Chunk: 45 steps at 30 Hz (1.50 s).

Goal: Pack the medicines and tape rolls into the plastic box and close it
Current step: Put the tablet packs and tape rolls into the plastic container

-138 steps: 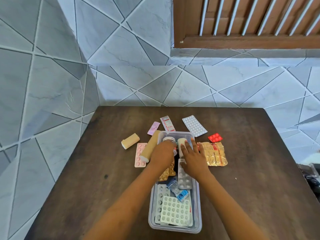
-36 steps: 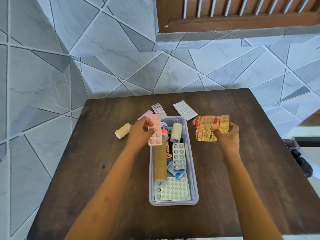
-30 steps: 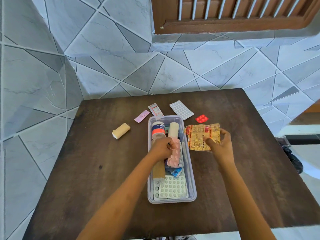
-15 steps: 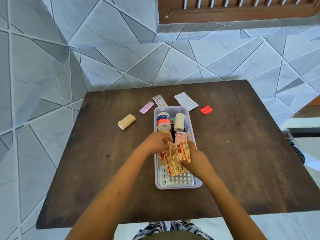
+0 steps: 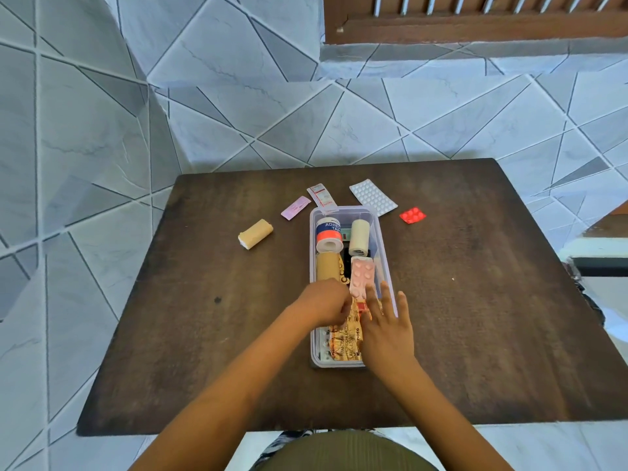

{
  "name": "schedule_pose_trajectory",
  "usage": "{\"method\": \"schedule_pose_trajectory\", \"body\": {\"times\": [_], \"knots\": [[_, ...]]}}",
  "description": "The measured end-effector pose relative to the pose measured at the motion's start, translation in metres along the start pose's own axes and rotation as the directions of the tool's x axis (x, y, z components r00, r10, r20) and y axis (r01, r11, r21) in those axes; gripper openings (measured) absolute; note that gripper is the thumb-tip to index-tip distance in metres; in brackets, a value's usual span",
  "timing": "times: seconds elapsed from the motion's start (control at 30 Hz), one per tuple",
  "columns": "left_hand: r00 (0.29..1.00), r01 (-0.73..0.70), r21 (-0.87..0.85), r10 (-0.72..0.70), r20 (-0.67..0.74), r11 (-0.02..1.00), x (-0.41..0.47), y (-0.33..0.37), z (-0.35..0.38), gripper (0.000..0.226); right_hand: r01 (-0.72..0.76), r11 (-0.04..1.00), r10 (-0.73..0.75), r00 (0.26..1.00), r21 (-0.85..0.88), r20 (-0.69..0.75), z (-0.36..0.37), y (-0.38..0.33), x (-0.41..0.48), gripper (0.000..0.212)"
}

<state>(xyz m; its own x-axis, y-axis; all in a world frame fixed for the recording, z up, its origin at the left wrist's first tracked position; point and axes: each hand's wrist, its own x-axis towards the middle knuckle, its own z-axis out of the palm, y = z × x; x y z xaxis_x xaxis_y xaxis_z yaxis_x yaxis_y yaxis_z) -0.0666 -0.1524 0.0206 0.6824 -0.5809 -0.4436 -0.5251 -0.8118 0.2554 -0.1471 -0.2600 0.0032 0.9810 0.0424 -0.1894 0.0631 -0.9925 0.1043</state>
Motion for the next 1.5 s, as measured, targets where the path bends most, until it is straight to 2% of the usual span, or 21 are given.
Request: {"method": "schedule_pose_trajectory", "body": {"times": [0.1, 0.17, 0.23, 0.27, 0.33, 0.4, 0.47, 0.53, 0.6, 0.67, 0.8, 0.97, 1.1, 1.23, 1.4, 1.5], "knots": [[1.000, 0.015, 0.012, -0.015, 0.003, 1.000, 0.004, 0.004, 0.006, 0.021, 0.071, 0.996, -0.060, 0.978, -0.050, 0.198, -0.001, 0.011, 0.003, 0.053], [0.998, -0.007, -0.041, 0.009, 0.062, 0.999, 0.007, 0.000, 0.001, 0.024, 0.105, 0.992, -0.088, 0.969, -0.063, 0.229, -0.003, 0.016, 0.007, 0.051], [0.995, -0.023, -0.166, 0.038, 0.089, 0.986, 0.006, -0.008, -0.009, 0.026, 0.113, 0.994, -0.107, 0.968, -0.010, 0.228, -0.010, 0.017, 0.013, 0.046], [0.998, -0.022, -0.230, 0.034, 0.049, 0.973, 0.005, -0.014, -0.017, 0.026, 0.106, 0.994, -0.111, 0.975, 0.038, 0.192, -0.014, 0.019, 0.018, 0.045], [0.992, -0.004, -0.339, -0.039, -0.121, 0.941, 0.003, -0.031, -0.032, 0.023, 0.076, 0.982, -0.090, 0.993, 0.171, 0.074, -0.025, 0.026, 0.031, 0.042], [0.941, 0.049, -0.431, -0.186, -0.282, 0.901, 0.005, -0.053, -0.043, 0.017, 0.054, 0.927, -0.039, 0.998, 0.371, -0.048, -0.033, 0.035, 0.045, 0.036], [0.861, 0.112, -0.501, -0.336, -0.382, 0.858, 0.011, -0.073, -0.049, 0.015, 0.017, 0.833, 0.058, 0.991, 0.553, -0.118, -0.037, 0.045, 0.061, 0.027], [0.762, 0.212, -0.535, -0.480, -0.434, 0.818, 0.018, -0.093, -0.051, 0.018, -0.039, 0.728, 0.181, 0.974, 0.685, -0.138, -0.036, 0.055, 0.083, 0.021], [0.685, 0.326, -0.538, -0.587, -0.432, 0.777, 0.027, -0.113, -0.049, 0.024, -0.092, 0.671, 0.276, 0.952, 0.735, -0.132, -0.031, 0.067, 0.107, 0.018], [0.680, 0.433, -0.488, -0.630, -0.374, 0.758, 0.040, -0.131, -0.046, 0.037, -0.162, 0.678, 0.341, 0.933, 0.717, -0.111, -0.025, 0.079, 0.132, 0.020], [0.679, 0.590, -0.392, -0.696, -0.232, 0.706, 0.061, -0.154, -0.044, 0.060, -0.299, 0.750, 0.388, 0.921, 0.590, -0.026, -0.006, 0.097, 0.176, 0.042], [0.658, 0.666, -0.359, -0.742, -0.133, 0.655, 0.077, -0.168, -0.034, 0.062, -0.401, 0.783, 0.434, 0.900, 0.475, 0.045, 0.020, 0.111, 0.212, 0.061], [0.636, 0.665, -0.361, -0.749, -0.185, 0.654, 0.078, -0.172, -0.026, 0.054, -0.417, 0.789, 0.430, 0.899, 0.450, 0.080, 0.032, 0.117, 0.221, 0.052], [0.609, 0.645, -0.440, -0.768, -0.198, 0.624, 0.077, -0.165, -0.033, 0.057, -0.398, 0.800, 0.456, 0.890, 0.448, -0.024, 0.031, 0.119, 0.220, 0.026], [0.596, 0.471, -0.608, -0.739, -0.315, 0.639, 0.066, -0.141, -0.059, 0.056, -0.364, 0.859, 0.396, 0.918, 0.361, -0.018, 0.020, 0.127, 0.210, 0.018], [0.650, 0.346, -0.650, -0.672, -0.355, 0.677, 0.056, -0.111, -0.075, 0.055, -0.305, 0.909, 0.320, 0.947, 0.283, -0.007, 0.016, 0.130, 0.193, 0.015]]}}
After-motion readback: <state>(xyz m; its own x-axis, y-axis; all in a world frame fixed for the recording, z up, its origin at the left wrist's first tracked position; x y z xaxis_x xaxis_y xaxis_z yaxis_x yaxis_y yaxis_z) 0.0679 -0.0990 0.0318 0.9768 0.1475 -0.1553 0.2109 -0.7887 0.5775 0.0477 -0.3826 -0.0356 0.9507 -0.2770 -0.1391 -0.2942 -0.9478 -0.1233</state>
